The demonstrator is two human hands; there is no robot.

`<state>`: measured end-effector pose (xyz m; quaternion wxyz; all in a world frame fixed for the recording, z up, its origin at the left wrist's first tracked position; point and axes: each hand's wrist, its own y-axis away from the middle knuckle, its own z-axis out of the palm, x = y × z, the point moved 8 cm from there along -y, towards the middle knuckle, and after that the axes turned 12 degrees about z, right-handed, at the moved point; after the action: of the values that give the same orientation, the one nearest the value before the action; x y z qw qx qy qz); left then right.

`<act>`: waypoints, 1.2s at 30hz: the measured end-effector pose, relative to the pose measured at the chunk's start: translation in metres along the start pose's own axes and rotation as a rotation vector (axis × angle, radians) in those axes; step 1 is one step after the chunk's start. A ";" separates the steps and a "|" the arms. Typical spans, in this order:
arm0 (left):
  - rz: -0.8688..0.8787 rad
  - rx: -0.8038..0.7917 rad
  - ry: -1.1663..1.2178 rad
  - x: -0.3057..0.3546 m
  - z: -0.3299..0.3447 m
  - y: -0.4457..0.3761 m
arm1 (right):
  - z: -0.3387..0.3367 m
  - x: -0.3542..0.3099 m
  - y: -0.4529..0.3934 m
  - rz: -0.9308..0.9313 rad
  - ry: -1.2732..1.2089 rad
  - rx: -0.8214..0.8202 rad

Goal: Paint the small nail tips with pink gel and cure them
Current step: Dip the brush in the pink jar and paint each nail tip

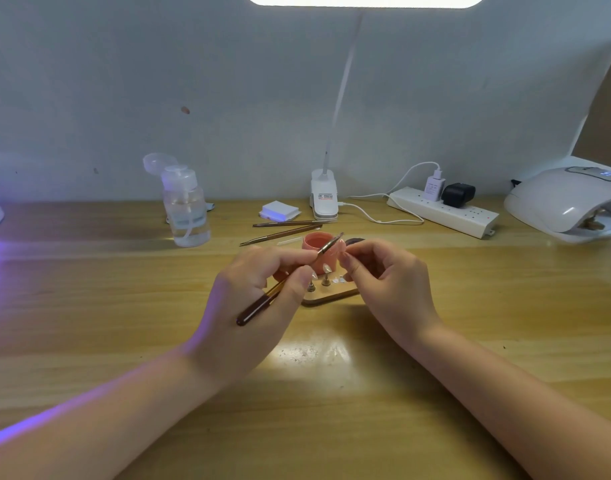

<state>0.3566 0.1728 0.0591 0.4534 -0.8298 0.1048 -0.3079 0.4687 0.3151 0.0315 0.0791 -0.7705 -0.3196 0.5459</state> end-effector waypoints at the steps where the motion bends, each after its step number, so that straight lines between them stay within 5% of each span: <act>1: 0.008 -0.010 -0.009 0.000 0.001 0.001 | 0.000 0.000 0.000 0.003 -0.003 -0.001; 36: -0.061 0.013 0.013 -0.010 -0.004 0.005 | 0.002 0.006 0.000 0.072 -0.111 -0.032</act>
<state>0.3473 0.1718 0.0520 0.4487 -0.8275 0.0804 -0.3277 0.4682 0.3184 0.0260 0.0292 -0.7510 -0.3045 0.5852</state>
